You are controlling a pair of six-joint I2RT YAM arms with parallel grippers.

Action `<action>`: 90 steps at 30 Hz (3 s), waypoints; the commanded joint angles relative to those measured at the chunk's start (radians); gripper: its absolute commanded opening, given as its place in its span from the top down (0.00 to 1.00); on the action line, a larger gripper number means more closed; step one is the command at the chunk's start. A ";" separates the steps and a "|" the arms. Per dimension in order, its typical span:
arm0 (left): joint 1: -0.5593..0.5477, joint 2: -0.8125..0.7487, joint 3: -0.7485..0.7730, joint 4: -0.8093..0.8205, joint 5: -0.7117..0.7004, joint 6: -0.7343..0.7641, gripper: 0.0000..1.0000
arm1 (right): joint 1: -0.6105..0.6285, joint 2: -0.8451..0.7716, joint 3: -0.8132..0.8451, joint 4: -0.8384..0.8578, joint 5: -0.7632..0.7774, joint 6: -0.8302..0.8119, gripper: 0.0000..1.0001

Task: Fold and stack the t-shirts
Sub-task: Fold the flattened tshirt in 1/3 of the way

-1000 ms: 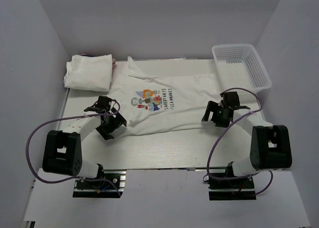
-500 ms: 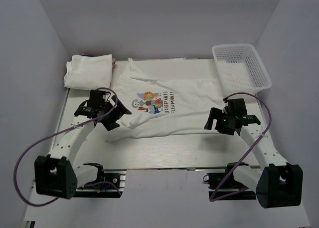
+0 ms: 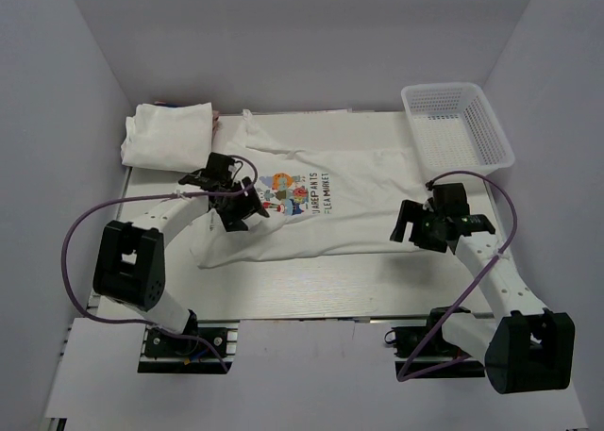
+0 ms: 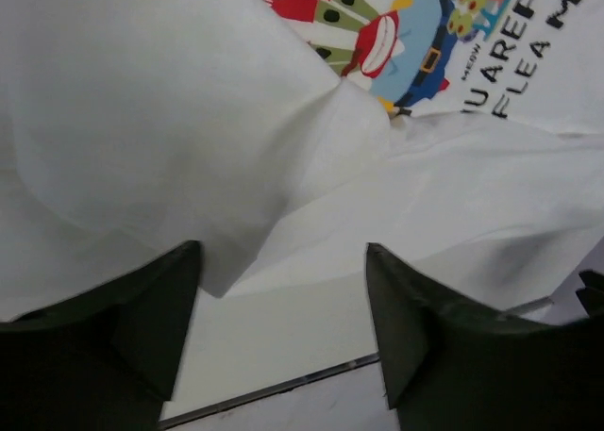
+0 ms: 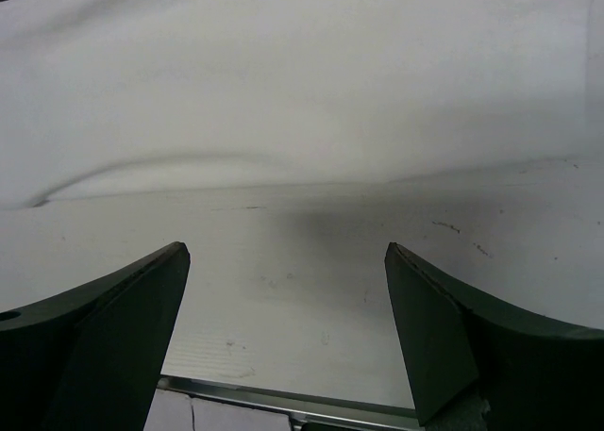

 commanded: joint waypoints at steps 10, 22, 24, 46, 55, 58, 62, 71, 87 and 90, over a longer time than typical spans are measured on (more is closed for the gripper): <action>-0.063 0.084 0.147 -0.195 -0.158 0.185 0.93 | -0.003 -0.026 0.042 -0.010 0.073 0.000 0.10; -0.092 0.125 0.151 -0.218 -0.016 0.406 0.27 | -0.001 -0.017 0.028 0.005 0.057 -0.008 0.10; -0.092 0.162 0.151 -0.238 -0.056 0.406 0.29 | -0.001 -0.018 0.028 0.005 0.059 -0.005 0.10; -0.092 0.599 0.882 -0.428 -0.170 0.835 1.00 | -0.001 -0.103 -0.003 0.050 0.114 -0.005 0.10; -0.092 0.662 1.071 -0.274 -0.288 0.937 0.62 | -0.001 -0.112 -0.059 0.093 0.053 0.000 0.10; -0.069 0.662 1.111 -0.230 -0.358 0.830 0.19 | -0.001 -0.104 -0.053 0.096 0.050 -0.005 0.10; -0.069 0.571 1.015 -0.244 -0.410 0.738 0.00 | 0.000 -0.098 -0.052 0.090 0.020 -0.009 0.10; -0.090 0.182 0.406 0.012 0.166 0.490 0.00 | 0.002 -0.089 -0.087 0.096 -0.006 -0.025 0.10; -0.058 0.502 0.607 0.003 -0.490 0.382 0.00 | -0.003 -0.054 0.003 0.087 0.013 -0.040 0.10; -0.047 0.669 0.902 -0.035 -0.594 0.402 0.00 | -0.004 -0.052 0.019 0.081 0.033 -0.046 0.10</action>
